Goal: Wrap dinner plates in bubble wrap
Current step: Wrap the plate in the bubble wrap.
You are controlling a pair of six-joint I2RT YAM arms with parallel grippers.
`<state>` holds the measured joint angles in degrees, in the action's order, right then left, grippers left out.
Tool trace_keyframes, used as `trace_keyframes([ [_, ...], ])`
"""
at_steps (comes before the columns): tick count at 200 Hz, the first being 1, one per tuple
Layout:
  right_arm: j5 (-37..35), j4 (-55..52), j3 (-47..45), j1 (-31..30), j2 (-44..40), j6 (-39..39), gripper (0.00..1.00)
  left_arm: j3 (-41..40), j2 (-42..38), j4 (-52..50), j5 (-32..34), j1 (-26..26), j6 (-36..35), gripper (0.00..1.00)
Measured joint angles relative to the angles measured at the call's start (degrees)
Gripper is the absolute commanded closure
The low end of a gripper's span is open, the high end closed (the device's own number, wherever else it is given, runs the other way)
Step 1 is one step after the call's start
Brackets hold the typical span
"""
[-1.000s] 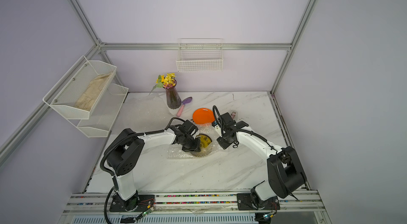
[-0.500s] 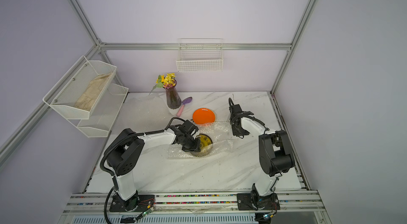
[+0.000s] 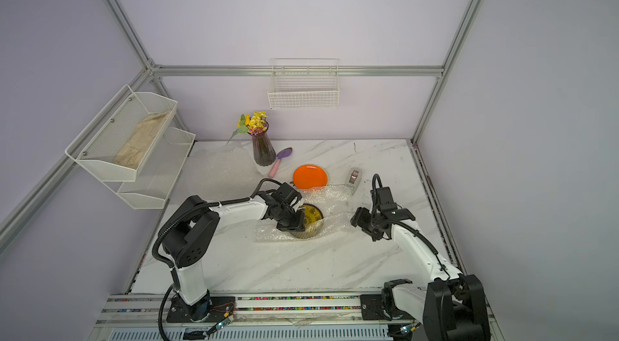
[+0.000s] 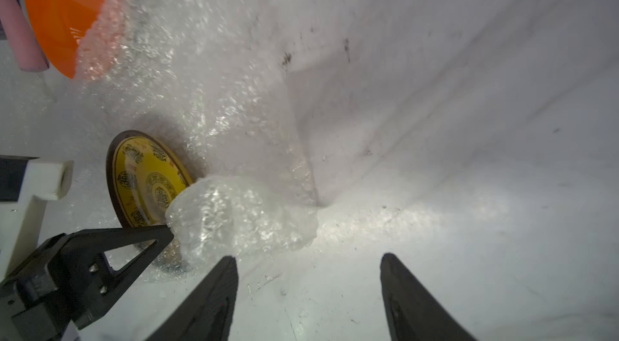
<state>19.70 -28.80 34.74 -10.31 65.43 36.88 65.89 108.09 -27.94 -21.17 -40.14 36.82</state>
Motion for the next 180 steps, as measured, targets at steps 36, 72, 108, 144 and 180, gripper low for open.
trace_keyframes([
  [36, 7.7, 16.7, -10.4, 0.0, 0.9, 14.2, 0.28, 0.0, 0.0, -0.1, 0.1, 0.0, 0.0, 0.91],
  [72, 9.9, 31.0, -13.9, 0.0, 4.5, 22.1, 0.53, 0.0, 0.0, -0.2, 0.1, 0.0, 0.0, 0.91],
  [108, 8.5, 33.4, -14.1, 0.0, 7.1, 25.4, 0.90, 0.0, 0.0, -0.2, 0.1, 0.0, 0.0, 0.91],
  [144, 6.0, 28.9, -10.1, 0.4, 7.1, 22.2, 1.00, 0.0, 0.0, -0.2, 0.1, 0.0, 0.0, 0.91],
  [180, 2.8, 20.1, -1.4, -0.7, 6.8, 14.0, 1.00, 0.0, 0.0, -0.2, 0.1, 0.0, 0.0, 0.91],
])
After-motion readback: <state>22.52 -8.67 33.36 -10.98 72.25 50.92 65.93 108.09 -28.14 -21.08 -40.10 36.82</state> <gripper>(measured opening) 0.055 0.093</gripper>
